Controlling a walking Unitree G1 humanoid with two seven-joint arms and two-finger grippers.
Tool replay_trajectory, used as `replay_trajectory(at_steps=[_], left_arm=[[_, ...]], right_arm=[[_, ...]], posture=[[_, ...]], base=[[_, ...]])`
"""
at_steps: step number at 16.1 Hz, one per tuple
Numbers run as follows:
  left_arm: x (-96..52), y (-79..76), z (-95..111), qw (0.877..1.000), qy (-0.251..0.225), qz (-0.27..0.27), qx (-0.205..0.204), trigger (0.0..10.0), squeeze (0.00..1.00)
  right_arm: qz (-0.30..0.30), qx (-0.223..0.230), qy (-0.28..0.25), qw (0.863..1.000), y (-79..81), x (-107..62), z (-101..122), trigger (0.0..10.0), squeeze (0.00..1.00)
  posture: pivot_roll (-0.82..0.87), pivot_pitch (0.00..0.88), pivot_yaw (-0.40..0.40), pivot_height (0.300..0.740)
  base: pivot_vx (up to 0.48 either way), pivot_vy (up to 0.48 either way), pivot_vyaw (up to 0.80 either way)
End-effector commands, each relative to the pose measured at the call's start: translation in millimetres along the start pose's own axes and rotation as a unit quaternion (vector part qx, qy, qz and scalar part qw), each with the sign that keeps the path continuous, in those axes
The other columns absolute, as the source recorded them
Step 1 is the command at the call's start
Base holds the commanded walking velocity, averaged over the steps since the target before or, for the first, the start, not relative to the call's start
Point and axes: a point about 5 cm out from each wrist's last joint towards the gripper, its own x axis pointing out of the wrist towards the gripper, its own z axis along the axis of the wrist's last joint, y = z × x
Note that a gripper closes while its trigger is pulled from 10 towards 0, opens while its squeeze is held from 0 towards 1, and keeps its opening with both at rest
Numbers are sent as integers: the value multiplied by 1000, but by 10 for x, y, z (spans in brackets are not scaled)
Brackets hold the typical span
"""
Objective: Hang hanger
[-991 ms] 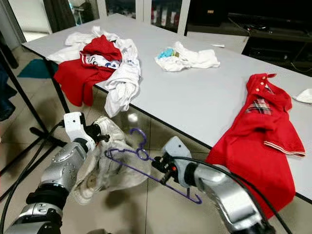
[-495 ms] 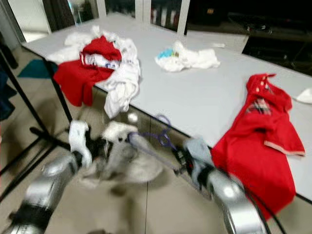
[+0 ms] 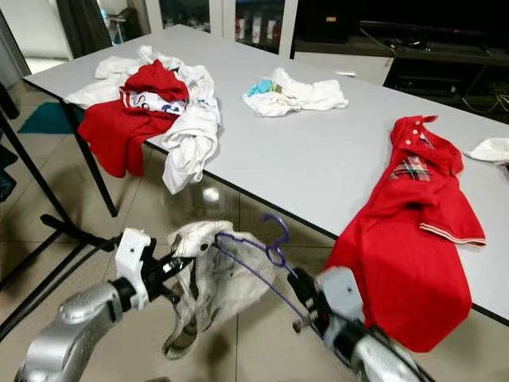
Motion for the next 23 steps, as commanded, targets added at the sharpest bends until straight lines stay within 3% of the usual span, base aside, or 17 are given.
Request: replay_trajectory(at_steps=[1, 7, 14, 21, 23], left_arm=[[-40, 4, 27, 1000, -3, 6, -2, 10000, 0], [-17, -3, 47, 1000, 8, -11, 20, 10000, 0], [185, 3, 143, 1000, -17, 10, 6, 10000, 0], [382, -41, -196, 999, 24, 31, -35, 10000, 0], [409, -48, -298, 998, 40, 32, -33, 10000, 0]], right_arm=[[-13, -26, -57, 998, -45, -28, 200, 10000, 0], [-13, -59, -64, 996, -49, -40, 203, 10000, 0], [7, -10, -51, 999, 36, 93, 131, 10000, 0], [-85, 1, -29, 996, -225, 275, -26, 10000, 0], [-33, 35, -12, 999, -146, 276, -123, 10000, 0]], posture=[[-53, 0, 3, 740], [-74, 0, 16, 740], [-89, 0, 24, 740], [-95, 0, 15, 740], [-95, 0, 15, 740]], base=[[0, 0, 0], [0, 0, 0], [0, 0, 0], [0, 0, 0], [0, 0, 0]])
